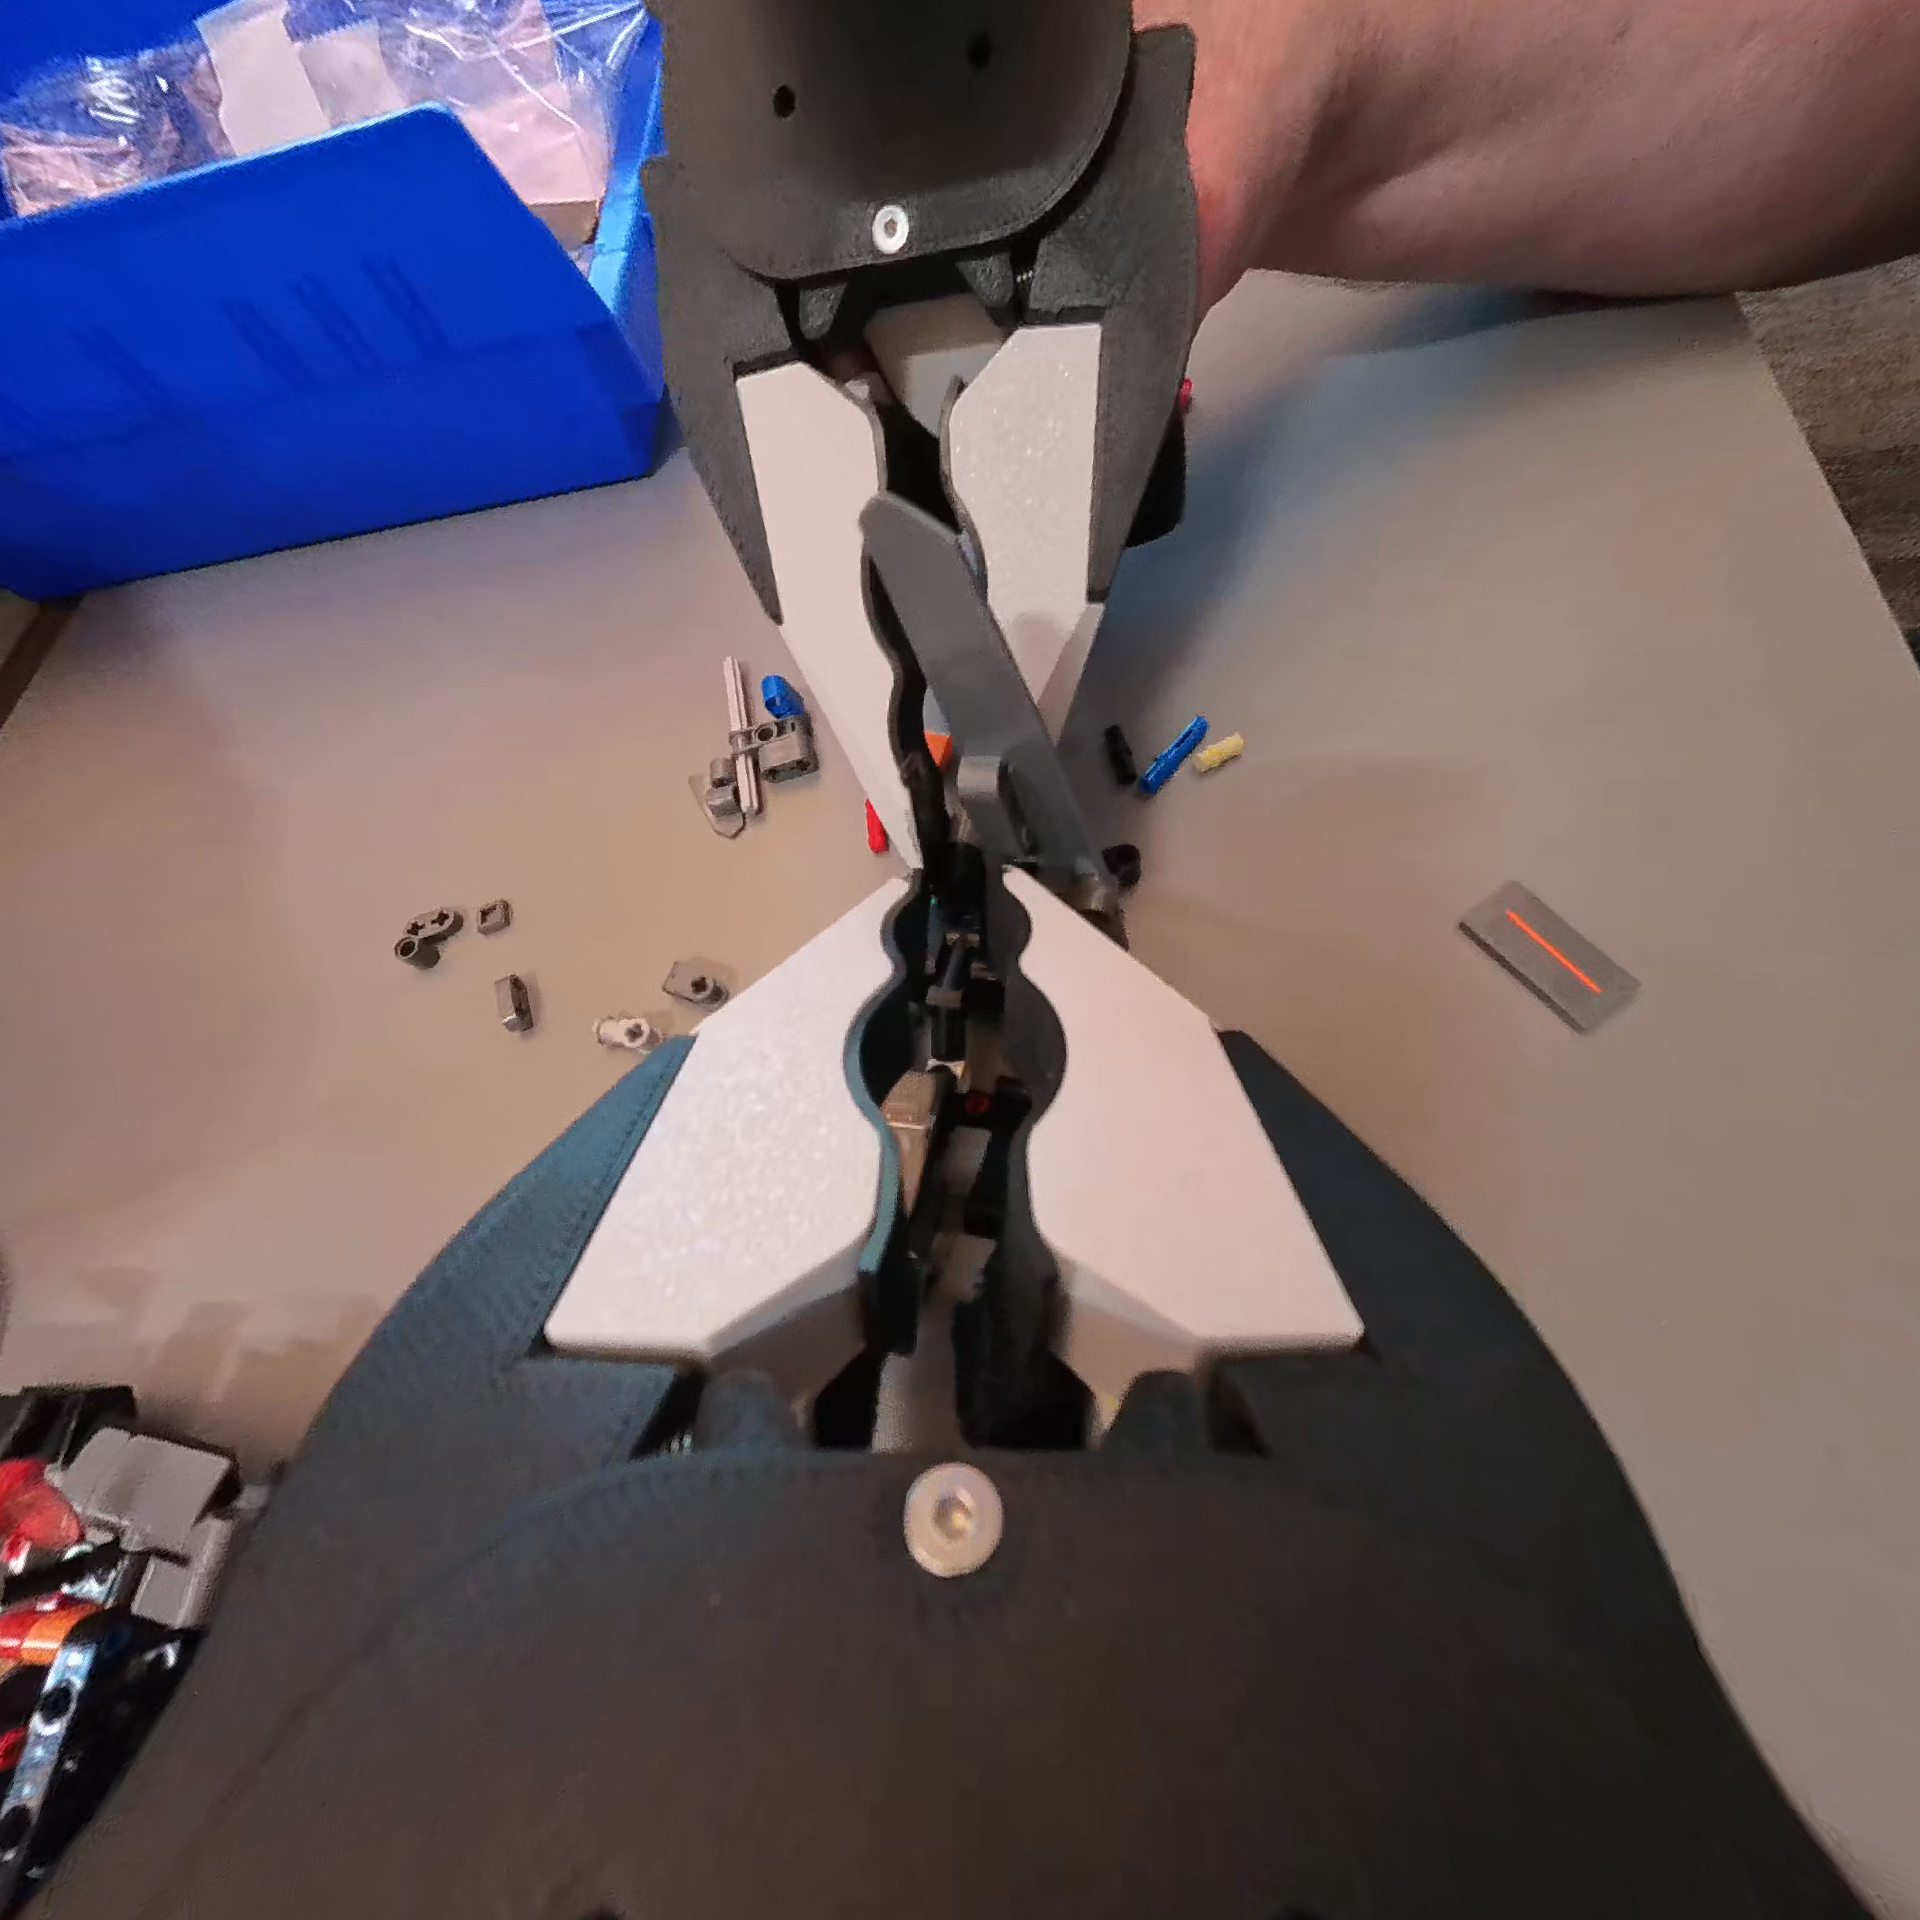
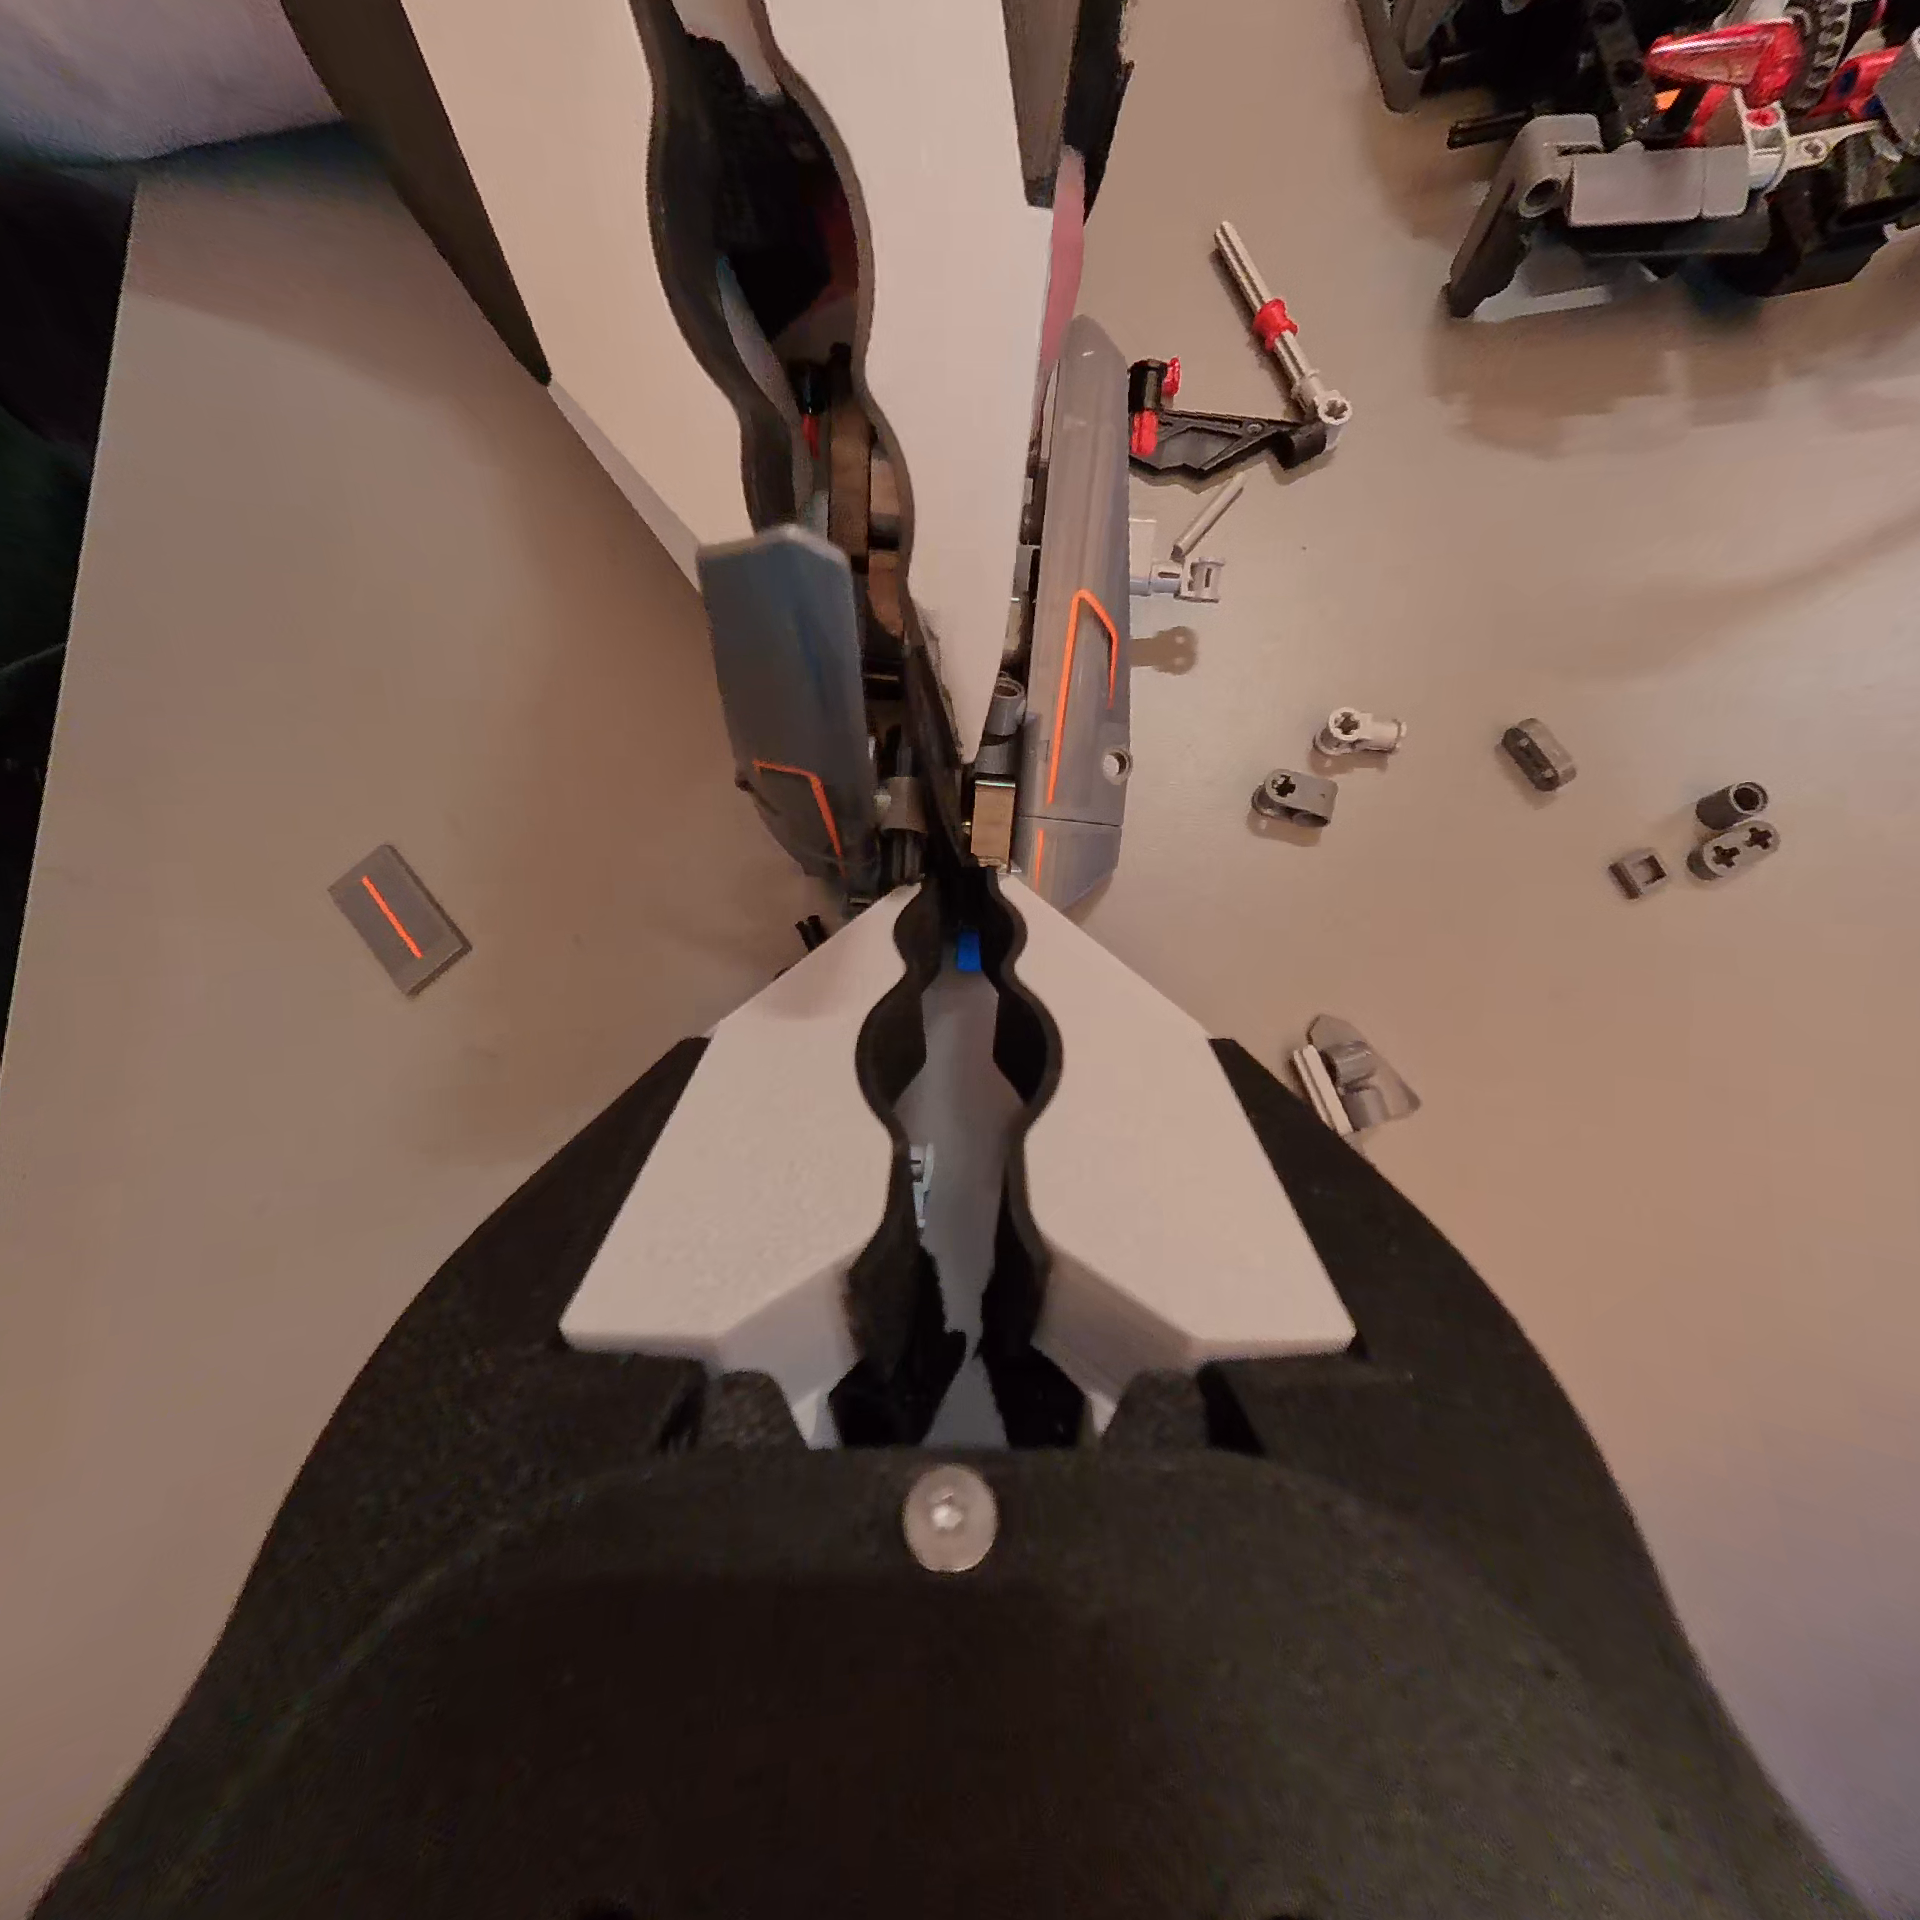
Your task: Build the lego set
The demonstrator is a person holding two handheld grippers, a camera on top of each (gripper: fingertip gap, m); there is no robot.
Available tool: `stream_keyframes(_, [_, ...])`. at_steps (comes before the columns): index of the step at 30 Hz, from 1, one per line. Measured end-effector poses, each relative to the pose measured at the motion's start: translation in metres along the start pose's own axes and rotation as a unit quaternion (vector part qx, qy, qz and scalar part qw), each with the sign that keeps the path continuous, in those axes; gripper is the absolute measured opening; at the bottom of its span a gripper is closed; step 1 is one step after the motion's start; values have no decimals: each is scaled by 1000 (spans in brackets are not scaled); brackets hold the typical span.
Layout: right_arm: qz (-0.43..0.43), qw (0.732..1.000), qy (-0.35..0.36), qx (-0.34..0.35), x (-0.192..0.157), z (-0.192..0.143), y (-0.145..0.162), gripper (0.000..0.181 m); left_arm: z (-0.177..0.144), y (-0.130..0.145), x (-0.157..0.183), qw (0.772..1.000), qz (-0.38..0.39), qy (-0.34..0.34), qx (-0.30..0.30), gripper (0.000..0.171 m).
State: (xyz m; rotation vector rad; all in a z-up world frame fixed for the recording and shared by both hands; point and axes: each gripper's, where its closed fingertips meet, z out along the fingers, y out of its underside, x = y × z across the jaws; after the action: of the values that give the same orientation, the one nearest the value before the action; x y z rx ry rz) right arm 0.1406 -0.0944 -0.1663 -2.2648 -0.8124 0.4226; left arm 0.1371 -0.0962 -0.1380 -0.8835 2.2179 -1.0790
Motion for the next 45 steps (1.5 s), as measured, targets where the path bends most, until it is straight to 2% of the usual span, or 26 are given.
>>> stream_keyframes(4, [0, 1000, 1, -3, -1, 1, 0, 5, 0, -1, 1, 1000, 26, -10, -14, 7])
stream_keyframes(11, [0, 1000, 1, -5, -1, 1, -1, 5, -1, 0, 0, 994, 72, -28, -75, 8])
stream_keyframes(23, [-2, 1000, 4, -2, -1, 2, -1, 5, -1, 0, 0, 978, 121, -19, -167, 8])
stream_keyframes(28, [3, 1000, 0, 5, -1, 1, -2, 5, -2, 2, 0, 984, 89, -14, -153, 9])
stream_keyframes(39, [3, 1000, 8, 21, 3, -11, -5, 5, -15, 4, -5, 992, 39, -10, -116, 26])
stream_keyframes(42, [4, 999, 20, 30, 8, -21, -7, 5, -28, -9, -15, 996, 23, -18, -88, 25])
stream_keyframes(45, [0, 998, 28, 47, 9, -31, -12, 5, -37, -44, -16, 1000, 2, 2, -24, 27])
